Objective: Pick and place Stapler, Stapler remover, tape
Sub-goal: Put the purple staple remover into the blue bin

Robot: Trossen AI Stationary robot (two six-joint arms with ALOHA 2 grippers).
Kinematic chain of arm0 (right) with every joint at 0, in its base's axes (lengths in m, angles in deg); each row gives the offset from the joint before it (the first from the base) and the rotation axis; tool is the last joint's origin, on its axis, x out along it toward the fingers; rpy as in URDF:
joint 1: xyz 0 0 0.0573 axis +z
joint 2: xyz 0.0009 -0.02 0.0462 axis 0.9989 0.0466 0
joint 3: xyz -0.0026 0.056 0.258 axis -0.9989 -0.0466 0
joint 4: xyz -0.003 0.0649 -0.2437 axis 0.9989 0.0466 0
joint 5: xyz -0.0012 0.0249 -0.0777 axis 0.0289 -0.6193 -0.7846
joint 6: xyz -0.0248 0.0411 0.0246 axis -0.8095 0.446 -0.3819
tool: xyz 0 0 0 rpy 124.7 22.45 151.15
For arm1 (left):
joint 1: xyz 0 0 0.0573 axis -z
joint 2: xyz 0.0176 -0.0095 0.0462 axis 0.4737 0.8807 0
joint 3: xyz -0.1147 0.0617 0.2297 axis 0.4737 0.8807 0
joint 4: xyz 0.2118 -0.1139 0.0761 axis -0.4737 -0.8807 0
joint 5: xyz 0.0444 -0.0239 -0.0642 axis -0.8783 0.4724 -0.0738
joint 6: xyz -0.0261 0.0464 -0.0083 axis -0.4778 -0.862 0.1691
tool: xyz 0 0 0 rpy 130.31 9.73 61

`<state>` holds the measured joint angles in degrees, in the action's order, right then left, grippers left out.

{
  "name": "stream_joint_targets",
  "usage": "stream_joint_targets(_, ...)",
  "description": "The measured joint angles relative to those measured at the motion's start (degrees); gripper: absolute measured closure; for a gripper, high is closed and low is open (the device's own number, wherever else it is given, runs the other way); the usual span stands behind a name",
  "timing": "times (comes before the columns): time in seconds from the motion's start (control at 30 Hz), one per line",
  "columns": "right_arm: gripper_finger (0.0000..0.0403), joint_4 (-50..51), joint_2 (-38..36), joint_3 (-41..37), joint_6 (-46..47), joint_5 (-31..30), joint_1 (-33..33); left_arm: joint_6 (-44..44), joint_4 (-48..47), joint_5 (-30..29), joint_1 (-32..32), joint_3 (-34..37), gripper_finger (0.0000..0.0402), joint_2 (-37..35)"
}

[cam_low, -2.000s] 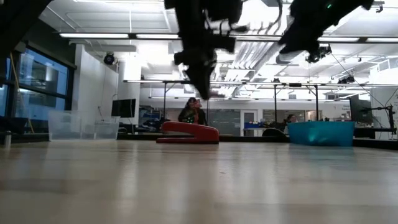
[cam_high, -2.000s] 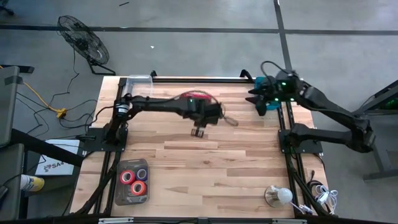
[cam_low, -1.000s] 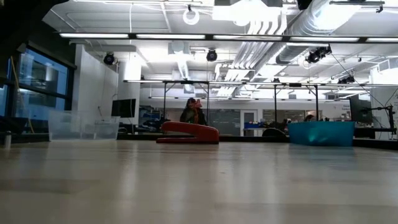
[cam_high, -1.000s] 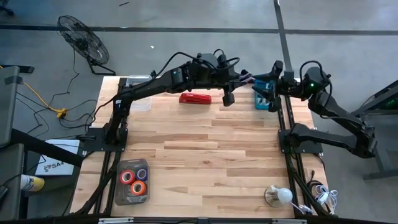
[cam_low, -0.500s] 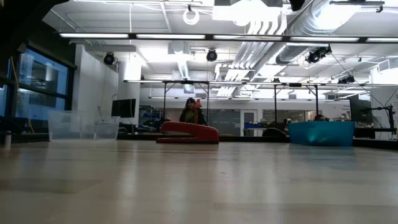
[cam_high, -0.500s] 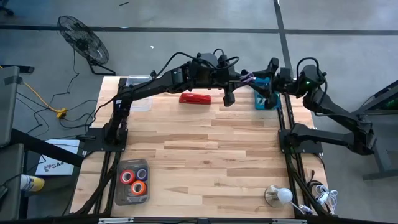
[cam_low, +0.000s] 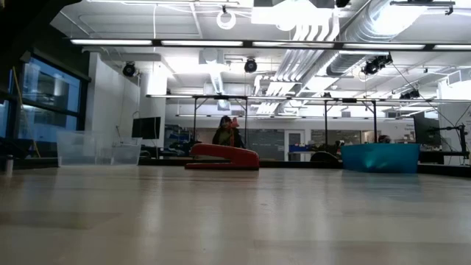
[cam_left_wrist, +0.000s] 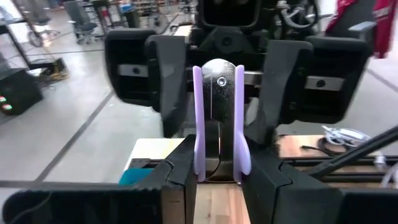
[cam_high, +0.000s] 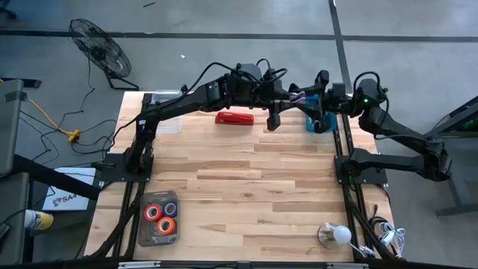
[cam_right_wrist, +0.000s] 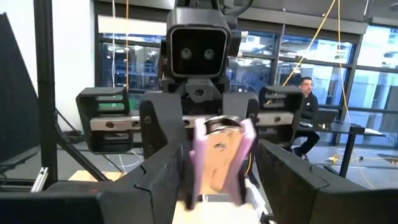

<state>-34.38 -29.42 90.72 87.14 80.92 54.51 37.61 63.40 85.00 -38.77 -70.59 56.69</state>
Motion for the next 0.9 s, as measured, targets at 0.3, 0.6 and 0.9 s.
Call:
stream_joint_targets(0.3,0.0248,-2.24,-0.06,0.0,0.27,1.51,0.0,1.28,-0.01,2.4,0.02,0.02,0.0317,0.0)
stream_joint_targets(0.6,0.0321,-1.89,-0.09,0.0,0.91,3.26,0.0,0.97,-0.1,2.4,0.02,0.02,0.0317,0.0)
stream_joint_targets(0.9,0.0321,-1.82,-0.02,0.0,2.44,3.4,0.0,1.51,-0.12,2.41,0.02,0.02,0.0317,0.0)
